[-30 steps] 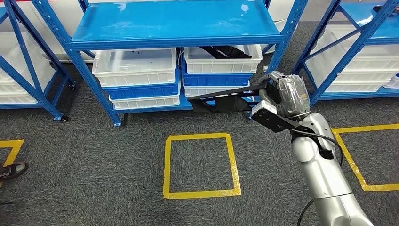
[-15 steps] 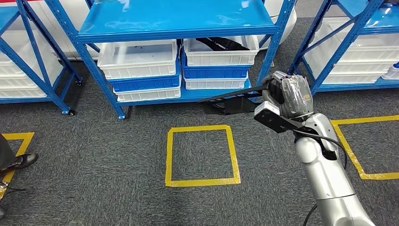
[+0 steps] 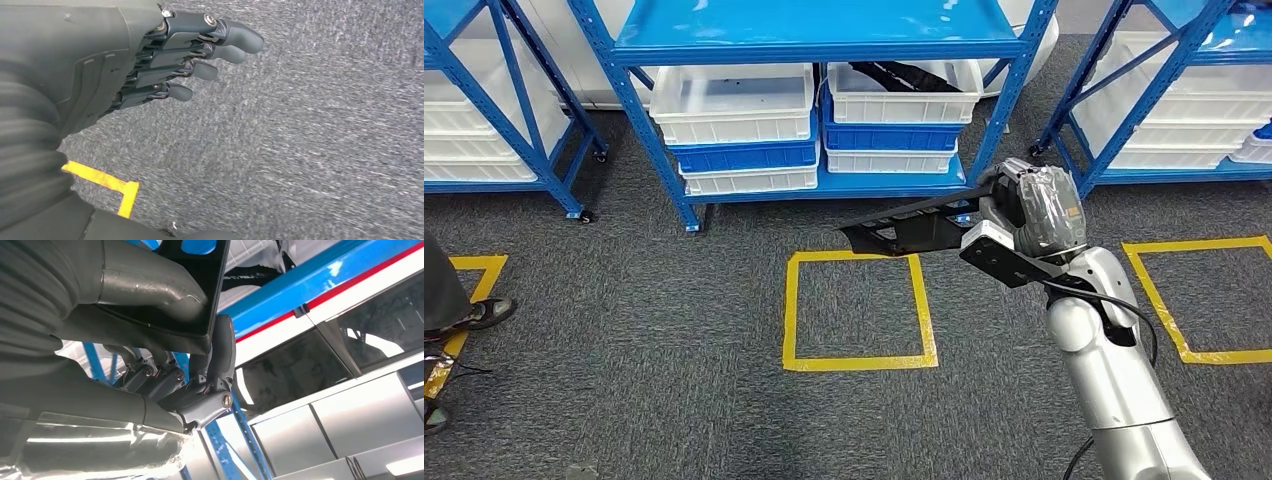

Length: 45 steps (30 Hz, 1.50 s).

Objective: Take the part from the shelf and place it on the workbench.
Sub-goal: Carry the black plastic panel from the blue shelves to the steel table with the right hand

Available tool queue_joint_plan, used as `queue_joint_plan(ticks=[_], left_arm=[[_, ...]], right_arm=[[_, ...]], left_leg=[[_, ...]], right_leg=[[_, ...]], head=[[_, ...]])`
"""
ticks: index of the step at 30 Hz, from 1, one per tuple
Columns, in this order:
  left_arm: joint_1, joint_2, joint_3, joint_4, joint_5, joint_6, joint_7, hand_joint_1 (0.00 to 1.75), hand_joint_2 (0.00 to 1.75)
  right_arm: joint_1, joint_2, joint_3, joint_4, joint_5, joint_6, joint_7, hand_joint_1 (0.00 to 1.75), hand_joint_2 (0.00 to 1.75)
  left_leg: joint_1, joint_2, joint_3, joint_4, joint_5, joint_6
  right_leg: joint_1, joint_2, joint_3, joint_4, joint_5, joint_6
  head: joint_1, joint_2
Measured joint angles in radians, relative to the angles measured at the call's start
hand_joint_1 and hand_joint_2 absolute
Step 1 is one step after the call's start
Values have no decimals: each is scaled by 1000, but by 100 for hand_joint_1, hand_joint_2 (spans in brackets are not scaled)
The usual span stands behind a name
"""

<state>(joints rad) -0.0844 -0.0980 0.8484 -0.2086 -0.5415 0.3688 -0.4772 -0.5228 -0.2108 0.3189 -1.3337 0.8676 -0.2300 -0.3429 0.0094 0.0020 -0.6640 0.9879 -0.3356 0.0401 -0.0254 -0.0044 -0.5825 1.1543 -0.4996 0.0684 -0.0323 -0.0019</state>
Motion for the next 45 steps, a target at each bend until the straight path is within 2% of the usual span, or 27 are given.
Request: queue_joint_plan(ticks=[2,3,5,6,8,10,11,13,15,17,19,21,22,25,26,27,28,30,31,33,34,36,38,40,42,43,45], left_arm=[[-1,0,0,-1,0,-1,-1,0,175],[-1,0,0,-1,0,-1,-2,0,175],[2,0,1,-1,0,0,-4,0,175],[5,-1,2,0,0,0,-4,0,175],[9,-1,4,0,1,0,-4,0,175],[10,-1,6,0,1,0,-4,0,175],[10,-1,7,0,1,0,-4,0,175],[9,-1,8,0,-1,0,-5,0,175],[7,0,8,0,-2,-1,-6,0,175],[4,1,9,-1,-4,-1,-7,0,175],[2,2,9,-2,-7,-1,-9,0,175],[1,2,9,-2,-8,-1,-10,0,175],[-1,2,9,-2,-9,-1,-10,0,175],[-5,-1,10,-2,-12,-1,-10,0,175],[-5,-2,10,-2,-13,-1,-10,0,175],[-5,-3,10,-2,-14,-1,-10,0,175],[-6,-3,10,-2,-15,-1,-10,0,175],[-6,-5,10,-2,-19,0,-10,0,175],[-7,-5,10,-2,-21,2,-10,0,175],[-8,-5,10,-2,-24,7,-12,0,175],[-7,-5,10,-2,-24,10,-13,0,175],[-3,-6,10,-2,-25,12,-16,0,175],[4,-7,10,-2,-27,14,-15,0,175],[6,-8,10,-2,-31,16,-13,0,175],[4,-9,10,-2,-34,17,-12,0,175],[3,-9,10,-2,-35,17,-11,0,175],[3,-9,10,-2,-35,18,-9,0,175]], right_arm=[[1,1,-1,-1,3,-1,0,171,175],[1,1,-2,-2,4,-1,0,171,175],[3,2,-4,-2,5,-2,-2,171,175],[4,4,-4,-1,6,-2,-2,171,175],[4,6,-4,-1,7,-2,-3,171,175],[2,7,-5,0,8,-2,-3,171,175],[2,7,-5,0,8,-2,-3,171,175],[5,7,-6,0,8,-2,-3,171,175],[7,5,-9,0,8,-2,-4,171,175],[8,3,-13,-1,8,-2,-6,171,175],[8,1,-16,-3,9,-3,-7,171,175],[10,-1,-18,-3,9,-3,-7,171,175],[11,-4,-20,-3,9,-3,-8,171,175],[12,-14,-28,-3,8,-3,-9,171,175],[14,-17,-29,-3,8,-3,-9,171,175],[16,-19,-30,-3,8,-3,-9,171,175],[17,-21,-31,-3,8,-4,-9,171,175],[20,-24,-34,-3,8,-5,-9,171,175],[20,-26,-36,-4,7,-6,-9,171,175],[25,-27,-42,-10,5,-10,-10,171,175],[28,-28,-44,-13,3,-13,-10,171,175],[39,-29,-48,-14,-7,-17,-10,171,175],[50,-31,-55,-15,-24,-15,-11,171,175],[55,-32,-65,-20,-38,-11,-11,171,175],[62,-34,-74,-25,-45,-9,-11,171,175],[67,-35,-77,-27,-46,-9,-11,171,175],[75,-37,-82,-32,-45,-9,-12,171,175]], left_leg=[[-3,0,-19,1,23,-13],[-5,-1,-25,-1,36,-19],[-3,-1,-32,-7,54,-30],[0,-1,-39,0,41,-35],[7,-2,-63,65,-43,-45],[10,-2,-94,201,-152,-54],[10,-3,-102,266,-179,-57],[11,-2,-75,314,-167,-58],[10,-3,17,227,-134,-48],[5,-6,113,94,-154,-33],[-3,-7,144,35,-170,-19],[-5,-4,133,20,-142,-3],[-3,-1,125,10,-123,4],[1,4,78,-5,-66,14],[2,5,57,-4,-50,13],[2,6,35,-4,-34,10],[3,7,12,-3,-17,6],[7,8,-31,0,15,-5],[7,7,-51,3,28,-13],[5,6,-73,6,52,-29],[4,6,-77,2,64,-33],[12,6,-78,-6,81,-40],[21,6,-87,26,36,-46],[23,6,-117,145,-74,-51],[22,5,-145,283,-142,-50],[20,4,-139,309,-142,-46],[14,-13,-69,238,-103,-23]], right_leg=[[5,3,88,-141,-8,-12],[10,4,106,-179,-17,-23],[10,5,88,-184,-5,-45],[5,3,80,-183,5,-58],[-2,-1,62,-183,31,-83],[5,-2,36,-180,57,-94],[8,-2,19,-178,69,-95],[11,-1,-17,-170,91,-92],[13,1,-50,-160,111,-87],[17,1,-69,-157,131,-77],[16,-1,-73,-163,150,-63],[17,-1,-77,-169,163,-53],[18,1,-86,-158,145,-54],[15,3,-132,-13,5,-73],[12,3,-142,52,-29,-71],[8,3,-142,104,-41,-63],[4,3,-130,131,-29,-48],[-5,3,-58,90,14,-18],[-6,2,3,21,10,-13],[0,3,93,-122,-39,-28],[2,3,113,-165,-60,-40],[-1,2,110,-178,-57,-59],[-1,-1,105,-175,-44,-77],[3,3,99,-174,-29,-88],[10,13,90,-171,-16,-89],[14,18,85,-171,-12,-89],[23,35,82,-170,-9,-88]], head=[[-1,0],[-1,0],[-3,0],[-3,0],[-5,0],[-5,0],[-5,0],[-5,0],[-6,0],[-5,0],[-4,0],[-6,0],[-6,0],[1,0],[2,0],[2,0],[1,0],[1,0],[2,0],[-1,0],[-3,0],[-8,0],[-11,0],[-13,0],[-15,0],[-15,0],[-15,0]])
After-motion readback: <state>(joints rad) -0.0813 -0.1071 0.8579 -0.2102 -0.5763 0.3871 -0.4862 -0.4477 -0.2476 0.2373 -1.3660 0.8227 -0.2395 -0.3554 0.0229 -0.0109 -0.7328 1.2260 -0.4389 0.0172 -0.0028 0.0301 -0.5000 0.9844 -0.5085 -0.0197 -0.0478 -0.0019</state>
